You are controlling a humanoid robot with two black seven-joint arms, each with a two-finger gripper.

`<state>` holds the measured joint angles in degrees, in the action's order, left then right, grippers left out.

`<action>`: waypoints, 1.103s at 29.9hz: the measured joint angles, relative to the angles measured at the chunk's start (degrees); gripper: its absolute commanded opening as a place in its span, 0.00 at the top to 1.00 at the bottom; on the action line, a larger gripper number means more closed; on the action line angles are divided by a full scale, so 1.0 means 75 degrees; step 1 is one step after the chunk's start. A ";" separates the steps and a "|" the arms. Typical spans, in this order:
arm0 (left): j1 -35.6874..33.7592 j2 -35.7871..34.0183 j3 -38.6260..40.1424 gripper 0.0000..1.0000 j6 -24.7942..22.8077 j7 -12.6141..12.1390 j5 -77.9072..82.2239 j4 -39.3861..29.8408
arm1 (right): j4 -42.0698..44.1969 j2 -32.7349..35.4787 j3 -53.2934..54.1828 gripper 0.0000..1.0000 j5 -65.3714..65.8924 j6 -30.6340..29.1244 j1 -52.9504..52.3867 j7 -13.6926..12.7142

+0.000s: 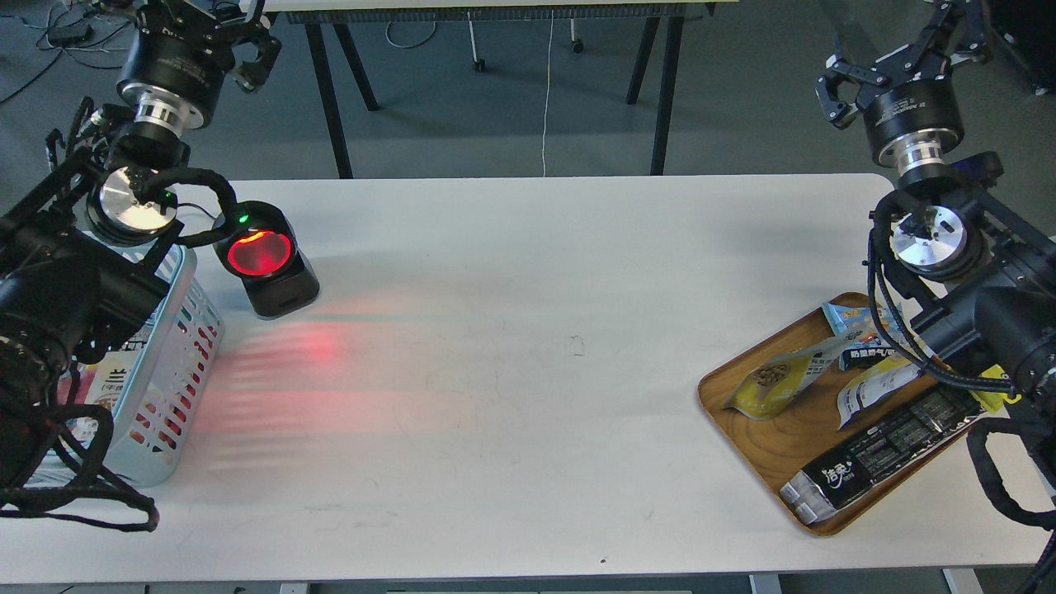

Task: Scan snack and place in basket
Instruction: 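Move the right gripper over the yellow-and-white snack pouch on the wooden tray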

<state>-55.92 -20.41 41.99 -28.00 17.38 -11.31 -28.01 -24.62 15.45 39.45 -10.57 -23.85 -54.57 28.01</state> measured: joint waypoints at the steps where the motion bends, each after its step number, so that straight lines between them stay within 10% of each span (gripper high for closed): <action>1: 0.0000 -0.0017 0.0017 0.00 0.0000 0.0002 0.0000 -0.0002 | -0.0004 -0.0007 0.0001 0.00 0.0001 -0.0001 0.0009 0.0000; 19: 0.0316 -0.0207 0.0170 0.00 0.0001 0.0034 -0.0038 -0.0042 | -0.0479 0.1371 -0.2801 0.00 0.0131 -0.0554 -0.1790 0.0000; 33: 0.0329 -0.0393 0.0165 0.00 0.0001 0.0017 -0.0029 -0.0053 | -0.3856 0.2565 -0.6320 0.01 0.4397 -0.0559 -0.5194 -0.0001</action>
<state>-53.45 -23.36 43.23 -28.00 17.50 -11.52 -28.40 -53.54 34.69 -7.94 22.40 -28.04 -93.52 28.00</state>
